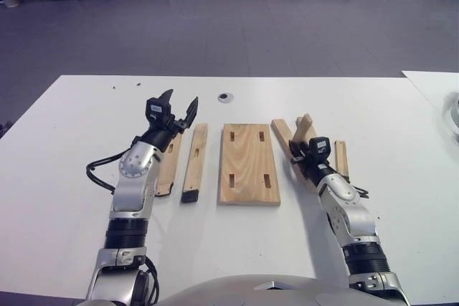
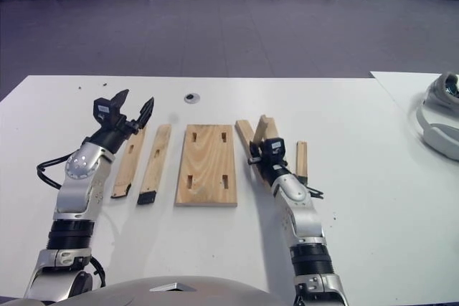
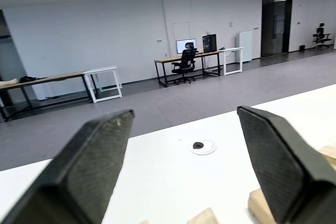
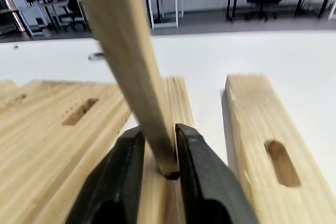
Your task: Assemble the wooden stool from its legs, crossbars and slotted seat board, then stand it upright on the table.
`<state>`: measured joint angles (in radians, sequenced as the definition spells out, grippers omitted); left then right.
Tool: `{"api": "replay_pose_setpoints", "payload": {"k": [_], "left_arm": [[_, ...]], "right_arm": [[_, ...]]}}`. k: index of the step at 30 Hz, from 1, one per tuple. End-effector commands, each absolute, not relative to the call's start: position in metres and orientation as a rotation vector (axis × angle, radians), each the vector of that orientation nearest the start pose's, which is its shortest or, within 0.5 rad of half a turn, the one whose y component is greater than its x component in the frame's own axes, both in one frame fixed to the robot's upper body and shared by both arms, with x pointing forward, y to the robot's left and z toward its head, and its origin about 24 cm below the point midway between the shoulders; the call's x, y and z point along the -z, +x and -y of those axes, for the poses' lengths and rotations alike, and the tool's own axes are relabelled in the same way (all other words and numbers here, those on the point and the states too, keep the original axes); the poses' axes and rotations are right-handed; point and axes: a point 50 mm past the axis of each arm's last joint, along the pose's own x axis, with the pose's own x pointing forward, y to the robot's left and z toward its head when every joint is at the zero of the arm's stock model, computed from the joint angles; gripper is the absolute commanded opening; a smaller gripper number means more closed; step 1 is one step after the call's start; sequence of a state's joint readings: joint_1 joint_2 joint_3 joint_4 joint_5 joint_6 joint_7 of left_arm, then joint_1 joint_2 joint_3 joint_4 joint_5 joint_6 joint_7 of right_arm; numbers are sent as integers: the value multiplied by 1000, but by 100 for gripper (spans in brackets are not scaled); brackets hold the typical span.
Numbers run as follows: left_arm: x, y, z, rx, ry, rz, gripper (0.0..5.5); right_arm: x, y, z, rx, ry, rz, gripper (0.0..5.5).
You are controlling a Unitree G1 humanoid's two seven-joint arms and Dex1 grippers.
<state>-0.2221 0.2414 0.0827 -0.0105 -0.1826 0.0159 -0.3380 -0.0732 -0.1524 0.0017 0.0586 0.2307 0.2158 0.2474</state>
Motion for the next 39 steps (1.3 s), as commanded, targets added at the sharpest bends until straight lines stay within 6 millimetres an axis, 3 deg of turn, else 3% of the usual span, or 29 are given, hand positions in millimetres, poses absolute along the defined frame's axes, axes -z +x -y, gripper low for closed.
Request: {"api": "replay_pose_setpoints", "payload": {"k": [1,10,15,23,26,29,33,35,39], "left_arm": [[-115,291,-185,298,112,228,362],[-111,288,-184,292,112,220,362],[-109,286,-182,290,112,214,362],[-107,285,-179,288,114,209,362],[-107,287,-176,294,97,203,362],[-114,287,-158,378,-146,170,382],[-119,290,-127,479,-638,14,440],[-130,291,-116,554,-816,-23,447],[-147,286,-111,668,-968,-37,447]], "right_arm": [[-40,269,159,-287,59,-209,183],[-32,261,164,-269,-73,-441,352],[-35,259,164,-304,-104,-531,352],[-26,250,172,-325,-155,-682,209],[-41,260,176,-262,-97,-609,209],[-78,272,161,-294,30,-406,209],[-120,264,124,-562,21,-169,209],[-132,258,113,-688,-15,-94,209],[-142,250,103,-823,-53,-1,209]]}}
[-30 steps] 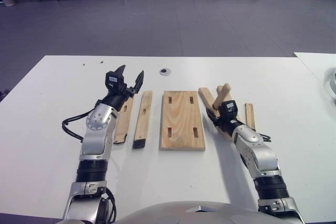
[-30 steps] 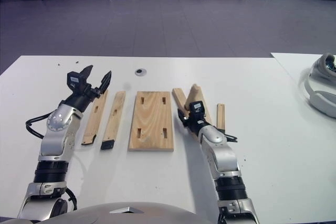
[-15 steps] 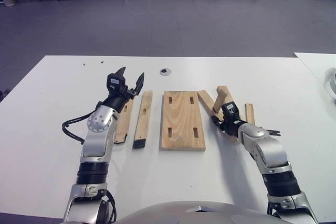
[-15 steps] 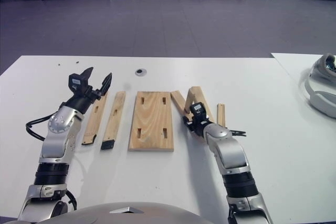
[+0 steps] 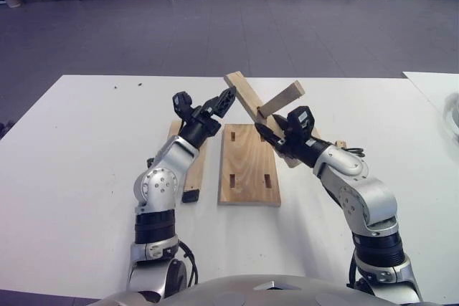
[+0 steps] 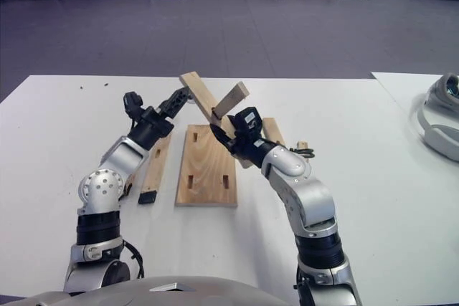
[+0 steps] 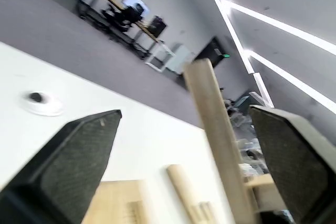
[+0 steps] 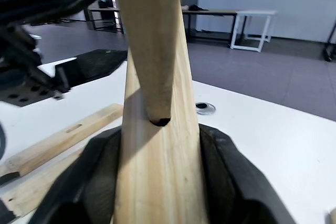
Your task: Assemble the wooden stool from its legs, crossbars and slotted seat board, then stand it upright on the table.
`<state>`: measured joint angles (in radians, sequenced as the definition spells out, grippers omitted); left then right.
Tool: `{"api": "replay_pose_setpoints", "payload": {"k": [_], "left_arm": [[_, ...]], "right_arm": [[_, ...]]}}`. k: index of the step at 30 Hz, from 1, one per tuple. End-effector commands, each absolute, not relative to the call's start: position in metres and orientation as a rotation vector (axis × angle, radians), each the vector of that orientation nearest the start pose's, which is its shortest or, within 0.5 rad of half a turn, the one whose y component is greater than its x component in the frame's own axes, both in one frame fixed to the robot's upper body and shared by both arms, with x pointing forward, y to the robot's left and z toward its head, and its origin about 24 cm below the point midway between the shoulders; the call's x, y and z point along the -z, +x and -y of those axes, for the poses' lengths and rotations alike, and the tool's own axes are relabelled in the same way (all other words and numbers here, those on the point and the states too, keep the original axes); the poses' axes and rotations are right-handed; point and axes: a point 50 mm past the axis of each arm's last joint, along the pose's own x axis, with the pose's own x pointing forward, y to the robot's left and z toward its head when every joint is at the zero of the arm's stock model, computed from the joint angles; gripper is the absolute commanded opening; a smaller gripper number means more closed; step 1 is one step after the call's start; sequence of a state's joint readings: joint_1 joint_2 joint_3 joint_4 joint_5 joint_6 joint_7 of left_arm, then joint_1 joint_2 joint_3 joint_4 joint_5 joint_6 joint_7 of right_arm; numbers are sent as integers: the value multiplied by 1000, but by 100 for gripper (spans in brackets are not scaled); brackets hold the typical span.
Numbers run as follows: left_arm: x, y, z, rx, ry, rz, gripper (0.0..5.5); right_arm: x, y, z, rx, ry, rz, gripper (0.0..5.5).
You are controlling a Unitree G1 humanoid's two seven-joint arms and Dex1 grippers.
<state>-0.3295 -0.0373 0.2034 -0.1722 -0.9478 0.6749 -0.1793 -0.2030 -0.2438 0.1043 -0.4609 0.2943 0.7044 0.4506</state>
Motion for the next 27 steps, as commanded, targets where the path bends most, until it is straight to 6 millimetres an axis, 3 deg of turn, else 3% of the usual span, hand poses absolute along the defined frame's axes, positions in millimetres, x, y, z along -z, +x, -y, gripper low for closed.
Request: {"api": "replay_pose_setpoints", "payload": {"k": [1,2,8,21,27], "left_arm": [[-149,284,-110,681,-991,-33,447],[-150,283,-110,689,-1001,-30,447],[-147,274,-113,698,-979,-55,327],[-144,260,-118,676,-1008,-60,105],[-143,246,-147,466,-1018,18,102]], "right_arm": [[-142,248,102,-842,-57,13,209],[-142,247,100,-857,-60,25,209],[-138,242,93,-893,-169,77,209],[-136,237,82,-923,-156,112,209],[-126,229,83,-921,-152,79,334]]}}
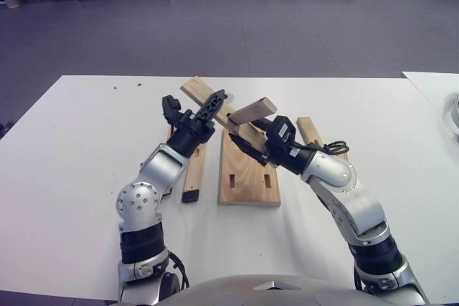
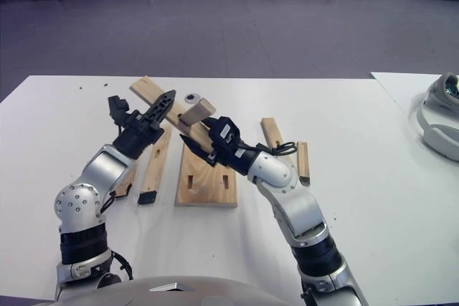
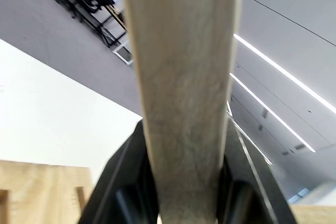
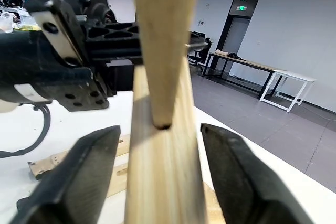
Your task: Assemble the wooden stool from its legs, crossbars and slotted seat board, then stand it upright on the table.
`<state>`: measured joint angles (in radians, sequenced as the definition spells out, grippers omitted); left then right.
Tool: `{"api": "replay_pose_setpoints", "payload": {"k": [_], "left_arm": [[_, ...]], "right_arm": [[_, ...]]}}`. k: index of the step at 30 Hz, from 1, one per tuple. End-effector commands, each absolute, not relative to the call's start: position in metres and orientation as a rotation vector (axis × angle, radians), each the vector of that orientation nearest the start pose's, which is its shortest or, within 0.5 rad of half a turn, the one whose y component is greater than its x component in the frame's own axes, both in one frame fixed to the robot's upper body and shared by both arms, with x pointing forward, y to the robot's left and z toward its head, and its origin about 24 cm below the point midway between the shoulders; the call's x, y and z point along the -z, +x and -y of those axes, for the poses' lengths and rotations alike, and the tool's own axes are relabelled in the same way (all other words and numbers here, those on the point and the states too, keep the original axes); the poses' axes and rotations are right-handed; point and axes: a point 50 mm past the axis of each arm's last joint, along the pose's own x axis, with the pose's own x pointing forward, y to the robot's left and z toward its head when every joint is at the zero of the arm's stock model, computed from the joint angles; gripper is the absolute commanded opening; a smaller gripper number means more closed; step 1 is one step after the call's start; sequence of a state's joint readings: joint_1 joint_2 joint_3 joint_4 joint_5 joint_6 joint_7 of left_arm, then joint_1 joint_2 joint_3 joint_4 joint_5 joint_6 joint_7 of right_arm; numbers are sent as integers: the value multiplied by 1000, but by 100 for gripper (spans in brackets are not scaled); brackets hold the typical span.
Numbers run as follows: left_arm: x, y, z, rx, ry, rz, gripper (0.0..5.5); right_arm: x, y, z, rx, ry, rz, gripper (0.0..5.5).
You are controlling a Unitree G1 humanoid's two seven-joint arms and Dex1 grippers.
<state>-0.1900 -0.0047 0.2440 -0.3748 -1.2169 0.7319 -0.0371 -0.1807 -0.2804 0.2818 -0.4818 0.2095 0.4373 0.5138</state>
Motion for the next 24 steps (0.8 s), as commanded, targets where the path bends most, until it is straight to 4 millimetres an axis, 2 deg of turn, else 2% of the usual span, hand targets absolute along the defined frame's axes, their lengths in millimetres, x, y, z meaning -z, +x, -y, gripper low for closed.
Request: {"api": "replay_pose_setpoints", "payload": {"k": [1,4,8,11,14,16,21,24], "left_arm": [[-139,242,-155,389,-998,28,102],[-131,223,-171,225,-868,13,102],[-136,202,-179,107,-668,-9,102],[-137,195,-179,82,-654,-30,102],[-134,196,-178,26,-735,-31,102],[-132,196,-176,21,-747,-40,102],[-119,195,-173,4,-777,-82,102],[-107,192,-174,-3,-649,-133,102]], "right_arm": [[-121,225,87,-912,-164,55,351],[-99,220,108,-832,-253,-54,376],[-74,226,143,-688,-425,-200,376],[-58,225,159,-612,-496,-284,376],[-38,218,169,-590,-573,-399,376],[-29,210,166,-631,-604,-437,376],[-23,202,145,-723,-582,-435,376],[-24,201,142,-744,-587,-433,376]]}}
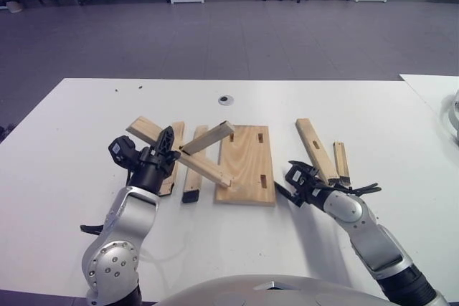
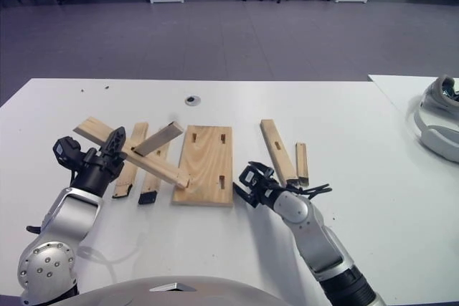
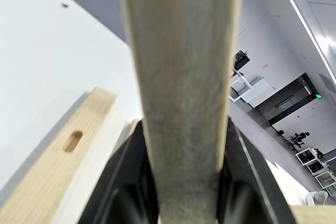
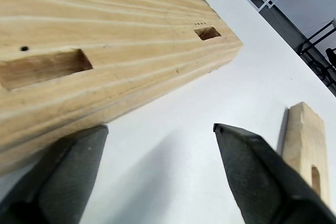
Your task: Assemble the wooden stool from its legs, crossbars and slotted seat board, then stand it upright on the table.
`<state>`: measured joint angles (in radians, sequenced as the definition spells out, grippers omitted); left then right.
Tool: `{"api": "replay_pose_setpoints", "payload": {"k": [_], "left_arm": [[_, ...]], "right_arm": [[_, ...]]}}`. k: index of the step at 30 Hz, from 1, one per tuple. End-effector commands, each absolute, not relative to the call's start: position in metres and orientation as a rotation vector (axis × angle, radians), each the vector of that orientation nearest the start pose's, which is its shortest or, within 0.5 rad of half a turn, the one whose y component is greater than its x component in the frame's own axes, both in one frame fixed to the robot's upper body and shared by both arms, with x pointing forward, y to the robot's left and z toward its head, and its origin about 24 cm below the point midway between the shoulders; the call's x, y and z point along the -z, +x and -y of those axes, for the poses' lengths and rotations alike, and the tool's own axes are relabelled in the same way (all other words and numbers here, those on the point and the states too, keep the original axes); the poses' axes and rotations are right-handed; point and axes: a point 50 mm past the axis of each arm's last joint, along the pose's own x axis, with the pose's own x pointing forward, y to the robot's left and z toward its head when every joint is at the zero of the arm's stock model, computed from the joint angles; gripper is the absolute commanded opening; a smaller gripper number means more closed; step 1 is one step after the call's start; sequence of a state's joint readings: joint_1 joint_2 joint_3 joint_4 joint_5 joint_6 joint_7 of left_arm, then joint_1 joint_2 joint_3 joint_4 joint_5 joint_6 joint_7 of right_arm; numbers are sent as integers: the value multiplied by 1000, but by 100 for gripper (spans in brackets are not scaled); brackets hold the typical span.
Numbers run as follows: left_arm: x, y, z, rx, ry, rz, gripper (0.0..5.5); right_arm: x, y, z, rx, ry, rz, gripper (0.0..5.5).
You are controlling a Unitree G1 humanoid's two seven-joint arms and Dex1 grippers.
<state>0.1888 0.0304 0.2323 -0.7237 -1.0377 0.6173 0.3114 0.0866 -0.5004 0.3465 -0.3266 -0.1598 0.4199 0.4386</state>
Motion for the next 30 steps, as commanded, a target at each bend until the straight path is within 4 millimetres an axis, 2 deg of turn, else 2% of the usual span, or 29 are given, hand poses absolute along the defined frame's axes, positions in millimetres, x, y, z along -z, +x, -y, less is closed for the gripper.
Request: {"api": "replay_pose_setpoints", "payload": {"k": [1,4,9,12,17,25,27,28,30], "left_arm": [[-102,191,-175,-16,-614,-149,102],[-97,193,-178,-41,-533,-125,102],[-103,200,-159,50,-476,-102,102],[-91,192,-145,140,-357,-214,102],[-67,184,-142,176,-60,-366,102],[-48,194,-122,256,105,-456,102],[-53,199,-130,200,72,-412,102],[-61,203,-133,190,37,-358,141],[-79,214,-140,173,-5,-236,166]], "right_arm": [[-24,202,142,-748,-587,-433,376],[-26,198,137,-811,-582,-422,376],[-26,195,135,-850,-598,-428,376],[-29,196,132,-861,-604,-402,376],[-52,215,130,-777,-529,-315,376],[-54,222,131,-758,-590,-286,376],[-53,224,133,-748,-597,-285,376],[-53,225,134,-741,-599,-284,376],[-51,226,135,-727,-600,-283,376]]}}
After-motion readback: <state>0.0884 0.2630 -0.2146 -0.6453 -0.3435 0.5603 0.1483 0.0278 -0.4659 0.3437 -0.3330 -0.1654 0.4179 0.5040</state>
